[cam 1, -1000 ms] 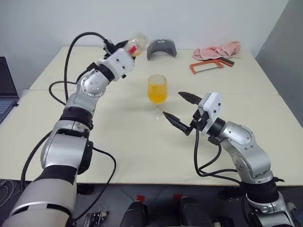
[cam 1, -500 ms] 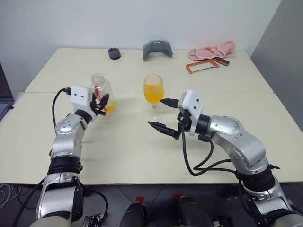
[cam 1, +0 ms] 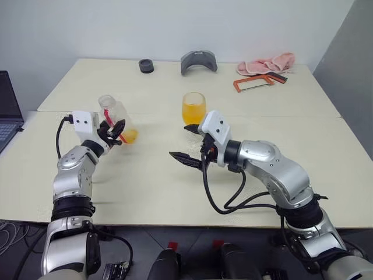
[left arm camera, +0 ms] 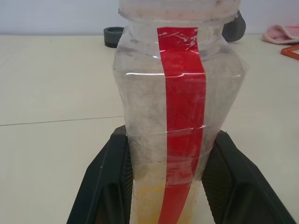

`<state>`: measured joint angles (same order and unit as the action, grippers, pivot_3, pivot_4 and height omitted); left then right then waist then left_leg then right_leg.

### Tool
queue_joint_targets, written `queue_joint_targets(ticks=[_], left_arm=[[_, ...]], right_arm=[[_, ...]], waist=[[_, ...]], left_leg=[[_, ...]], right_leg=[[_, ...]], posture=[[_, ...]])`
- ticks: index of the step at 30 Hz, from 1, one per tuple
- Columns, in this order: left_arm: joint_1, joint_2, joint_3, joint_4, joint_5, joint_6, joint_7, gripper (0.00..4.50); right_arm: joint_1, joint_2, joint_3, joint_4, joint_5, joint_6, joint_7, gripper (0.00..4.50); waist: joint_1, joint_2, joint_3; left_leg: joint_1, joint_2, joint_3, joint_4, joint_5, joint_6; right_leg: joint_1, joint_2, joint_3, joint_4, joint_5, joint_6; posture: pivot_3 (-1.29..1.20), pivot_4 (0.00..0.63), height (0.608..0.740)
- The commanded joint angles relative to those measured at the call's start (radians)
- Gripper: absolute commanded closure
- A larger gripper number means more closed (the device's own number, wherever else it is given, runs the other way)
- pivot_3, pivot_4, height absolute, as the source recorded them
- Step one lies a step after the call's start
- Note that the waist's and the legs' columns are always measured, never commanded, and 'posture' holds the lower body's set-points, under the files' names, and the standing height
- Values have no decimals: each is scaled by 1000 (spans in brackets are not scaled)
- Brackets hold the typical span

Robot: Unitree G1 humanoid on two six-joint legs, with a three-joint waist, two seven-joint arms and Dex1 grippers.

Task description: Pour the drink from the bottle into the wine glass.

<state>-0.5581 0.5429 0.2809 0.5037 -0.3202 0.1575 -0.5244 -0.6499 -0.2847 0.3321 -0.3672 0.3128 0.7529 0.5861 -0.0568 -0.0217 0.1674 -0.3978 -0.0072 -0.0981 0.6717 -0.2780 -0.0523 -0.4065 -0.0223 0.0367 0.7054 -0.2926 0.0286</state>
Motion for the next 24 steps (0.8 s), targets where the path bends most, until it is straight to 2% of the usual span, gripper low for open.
queue_joint_targets(ticks=[1, 5, 14, 20, 24], left_arm=[[-18, 19, -8, 5, 21, -8, -13, 2839], [-13, 19, -2, 38, 38, -40, -12, 2839], [8, 18, -4, 22, 50, -80, -25, 14], [36, 17, -10, -2, 88, -132, -6, 14], [70, 11, -6, -35, 93, -154, 5, 14]], right_arm=[[-28, 10, -20, -8, -1, -2, -6, 0], [-32, 20, -21, 2, -2, -3, -7, 0], [-29, 32, -30, 15, 5, -7, -1, 0], [0, 20, -32, 43, -9, -53, 13, 0], [69, 2, -21, 53, -30, -185, 51, 0]], waist=[[0, 0, 0], [0, 0, 0], [0, 0, 0], [0, 0, 0], [0, 0, 0]], left_leg=[[0, 0, 0, 0, 0, 0], [0, 0, 0, 0, 0, 0], [0, 0, 0, 0, 0, 0], [0, 0, 0, -1, 0, 0], [0, 0, 0, -1, 0, 1]], right_leg=[[0, 0, 0, 0, 0, 0], [0, 0, 0, 0, 0, 0], [0, 0, 0, 0, 0, 0], [0, 0, 0, 0, 0, 0], [0, 0, 0, -1, 0, 0]], posture=[[0, 150, 740], [0, 150, 740], [0, 150, 740], [0, 150, 740], [0, 150, 740]])
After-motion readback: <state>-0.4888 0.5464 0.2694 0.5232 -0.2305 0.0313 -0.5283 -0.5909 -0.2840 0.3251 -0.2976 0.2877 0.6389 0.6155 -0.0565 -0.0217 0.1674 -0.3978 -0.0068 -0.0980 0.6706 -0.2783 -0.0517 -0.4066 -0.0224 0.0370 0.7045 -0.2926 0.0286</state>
